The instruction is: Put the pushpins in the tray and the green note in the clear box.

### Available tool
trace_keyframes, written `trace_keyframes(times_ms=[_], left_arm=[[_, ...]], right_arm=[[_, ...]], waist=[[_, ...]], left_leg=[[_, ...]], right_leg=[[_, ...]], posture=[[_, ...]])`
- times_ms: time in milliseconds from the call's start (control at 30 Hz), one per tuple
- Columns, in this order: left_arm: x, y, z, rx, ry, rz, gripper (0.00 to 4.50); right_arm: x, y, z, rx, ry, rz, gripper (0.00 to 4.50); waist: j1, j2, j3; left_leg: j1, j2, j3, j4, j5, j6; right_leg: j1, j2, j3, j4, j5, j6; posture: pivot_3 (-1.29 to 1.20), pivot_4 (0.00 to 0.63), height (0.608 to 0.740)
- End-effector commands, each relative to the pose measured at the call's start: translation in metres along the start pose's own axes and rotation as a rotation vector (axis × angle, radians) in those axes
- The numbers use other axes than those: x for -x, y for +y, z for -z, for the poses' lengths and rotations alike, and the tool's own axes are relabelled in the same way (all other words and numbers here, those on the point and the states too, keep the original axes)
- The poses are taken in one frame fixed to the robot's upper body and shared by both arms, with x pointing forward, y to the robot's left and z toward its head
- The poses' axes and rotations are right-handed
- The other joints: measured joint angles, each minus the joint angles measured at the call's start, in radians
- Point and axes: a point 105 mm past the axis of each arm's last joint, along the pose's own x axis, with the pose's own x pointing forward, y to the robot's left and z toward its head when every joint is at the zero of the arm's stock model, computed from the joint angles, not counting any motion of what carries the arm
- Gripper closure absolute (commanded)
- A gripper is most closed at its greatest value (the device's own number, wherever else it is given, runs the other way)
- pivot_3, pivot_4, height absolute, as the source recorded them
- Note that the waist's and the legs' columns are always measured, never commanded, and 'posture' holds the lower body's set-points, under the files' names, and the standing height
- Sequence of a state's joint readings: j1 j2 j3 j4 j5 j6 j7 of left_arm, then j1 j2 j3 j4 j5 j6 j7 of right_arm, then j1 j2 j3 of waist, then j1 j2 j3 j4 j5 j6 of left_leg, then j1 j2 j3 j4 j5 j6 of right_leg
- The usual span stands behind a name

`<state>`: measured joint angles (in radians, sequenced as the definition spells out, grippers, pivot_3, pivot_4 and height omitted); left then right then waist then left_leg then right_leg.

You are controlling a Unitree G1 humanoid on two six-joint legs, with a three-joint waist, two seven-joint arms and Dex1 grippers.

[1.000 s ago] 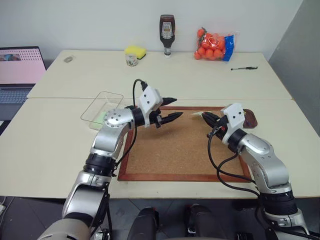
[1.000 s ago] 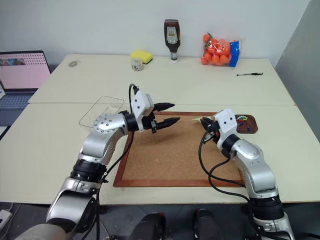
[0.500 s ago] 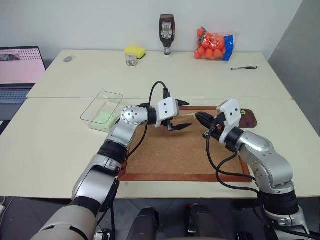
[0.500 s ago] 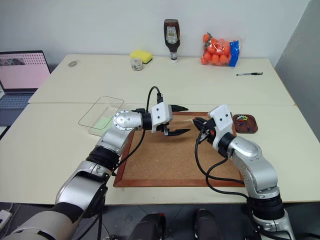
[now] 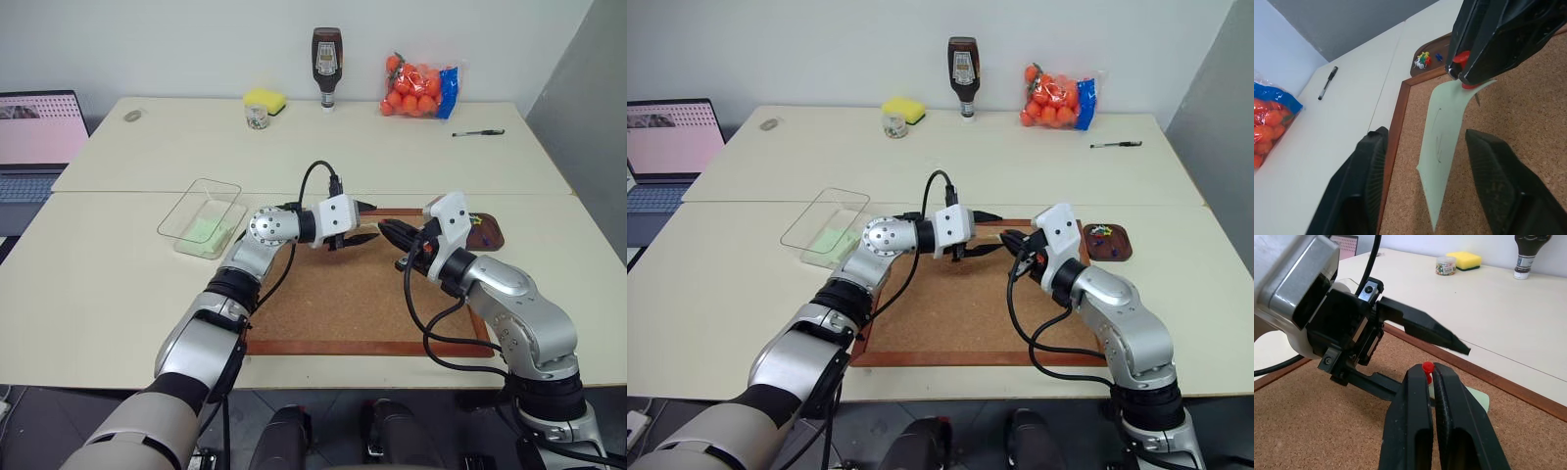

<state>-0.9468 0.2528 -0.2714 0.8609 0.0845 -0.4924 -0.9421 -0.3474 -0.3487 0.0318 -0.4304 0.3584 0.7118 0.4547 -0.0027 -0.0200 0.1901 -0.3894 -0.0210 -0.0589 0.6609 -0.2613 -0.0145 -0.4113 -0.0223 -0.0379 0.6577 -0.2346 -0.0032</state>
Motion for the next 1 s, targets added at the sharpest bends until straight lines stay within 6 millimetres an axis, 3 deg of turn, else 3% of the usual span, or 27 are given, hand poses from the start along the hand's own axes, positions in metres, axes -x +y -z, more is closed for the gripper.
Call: trace_keyframes(times_ms=[33,333,600,1000], left_arm=[[-0.003,0.007,-0.011,-0.037,-0.032,-0.002,2.85],[-0.003,0.009,-0.007,-0.040,-0.005,-0.023,4.42],[-0.001,0.008,-0.002,-0.050,0.010,-0.018,4.46],[0.001,-0.001,0.003,-0.085,0.022,0.000,4.46]], right_arm=[[0.002,0.004,-0.020,0.028,-0.068,-0.015,4.50],[0.002,0.006,-0.022,0.017,-0.077,-0.018,4.50],[0.002,0.005,-0.026,0.001,-0.102,0.001,4.50],[0.008,-0.015,-0.044,-0.055,-0.196,0.114,4.50]], waist=[[0.000,0.000,0.000],[0.000,0.000,0.000],[0.000,0.000,0.000],[0.000,0.000,0.000]], left_leg=[[0.000,0.000,0.000,0.000,0.000,0.000],[0.000,0.000,0.000,0.000,0.000,0.000],[0.000,0.000,0.000,0.000,0.000,0.000],[0.000,0.000,0.000,0.001,0.000,0.000]], right_leg=[[0.000,0.000,0.000,0.000,0.000,0.000],[0.000,0.000,0.000,0.000,0.000,0.000],[0.000,0.000,0.000,0.001,0.000,0.000],[0.000,0.000,0.000,0.001,0.000,0.000]], posture=[[0.00,0.150,0.740],[0.00,0.150,0.740],[0.00,0.150,0.740],[0.00,0.150,0.740]])
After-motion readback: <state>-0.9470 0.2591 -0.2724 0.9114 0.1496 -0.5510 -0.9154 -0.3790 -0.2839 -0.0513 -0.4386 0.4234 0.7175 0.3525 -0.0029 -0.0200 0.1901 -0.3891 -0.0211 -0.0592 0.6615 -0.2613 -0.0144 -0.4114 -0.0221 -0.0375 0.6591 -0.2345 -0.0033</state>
